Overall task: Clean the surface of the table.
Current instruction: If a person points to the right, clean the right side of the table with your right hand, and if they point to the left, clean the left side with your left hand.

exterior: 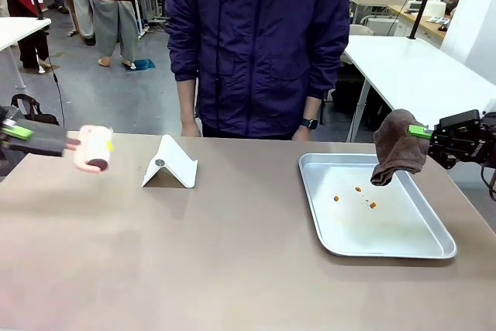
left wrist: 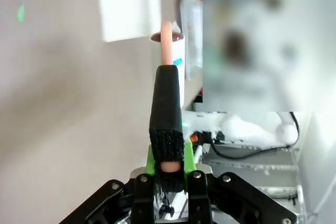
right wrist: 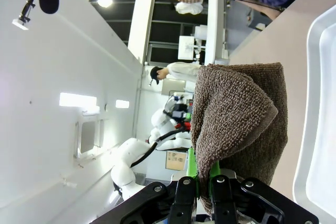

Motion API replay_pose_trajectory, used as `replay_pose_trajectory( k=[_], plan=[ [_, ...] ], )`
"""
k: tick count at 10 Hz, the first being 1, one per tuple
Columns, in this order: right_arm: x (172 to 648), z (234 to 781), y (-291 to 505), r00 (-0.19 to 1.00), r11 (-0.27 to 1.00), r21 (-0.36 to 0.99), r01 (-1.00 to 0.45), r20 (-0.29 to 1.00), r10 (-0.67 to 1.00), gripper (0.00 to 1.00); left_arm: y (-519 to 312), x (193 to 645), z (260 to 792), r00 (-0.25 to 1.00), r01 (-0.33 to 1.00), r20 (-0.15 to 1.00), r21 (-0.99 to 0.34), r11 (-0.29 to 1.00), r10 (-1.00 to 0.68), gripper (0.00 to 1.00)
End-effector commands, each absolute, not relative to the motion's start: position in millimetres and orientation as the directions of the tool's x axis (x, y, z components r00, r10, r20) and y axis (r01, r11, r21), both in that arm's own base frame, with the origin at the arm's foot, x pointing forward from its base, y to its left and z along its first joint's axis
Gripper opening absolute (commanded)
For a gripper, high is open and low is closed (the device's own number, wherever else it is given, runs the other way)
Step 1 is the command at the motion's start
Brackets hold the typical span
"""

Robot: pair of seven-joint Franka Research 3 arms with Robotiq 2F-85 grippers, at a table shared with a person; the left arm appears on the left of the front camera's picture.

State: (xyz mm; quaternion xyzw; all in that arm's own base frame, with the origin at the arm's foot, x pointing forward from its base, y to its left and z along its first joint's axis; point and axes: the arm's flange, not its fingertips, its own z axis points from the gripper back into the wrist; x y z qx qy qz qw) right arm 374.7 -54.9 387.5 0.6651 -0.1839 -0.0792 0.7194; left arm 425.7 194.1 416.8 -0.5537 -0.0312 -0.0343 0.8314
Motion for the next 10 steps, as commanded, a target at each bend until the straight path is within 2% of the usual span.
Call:
replay_pose_trajectory(
  k=[1,3,5,6,7,8,10],
  plan=[
    [374,390,-55,0.920,0.104,0.985,-0.137,0.166,-0.355,0.00,218,373,428,0.980,0.190,0.169,-0.943,0.273,-0.102,0.22],
    [374,390,-55,0.920,0.104,0.985,-0.137,0.166,-0.355,0.00,258,313,421,0.983,0.178,0.183,-0.954,0.242,-0.002,0.22],
    [374,390,-55,0.920,0.104,0.985,-0.137,0.166,-0.355,0.00,304,260,396,0.965,0.084,0.127,-0.979,0.187,0.229,0.22],
    [374,390,-55,0.920,0.104,0.985,-0.137,0.166,-0.355,0.00,325,240,382,0.920,0.004,0.064,-0.988,0.153,0.387,0.22],
    [374,390,-55,0.920,0.104,0.985,-0.137,0.166,-0.355,0.00,340,227,371,0.876,-0.020,0.034,-0.994,0.107,0.481,0.22],
    [374,390,-55,0.920,0.104,0.985,-0.137,0.166,-0.355,0.00,315,242,389,0.966,0.046,0.097,-0.977,0.208,0.241,0.22],
    [374,390,-55,0.920,0.104,0.985,-0.137,0.166,-0.355,0.00,315,242,389,0.966,0.046,0.097,-0.977,0.208,0.241,0.22]
  ],
)
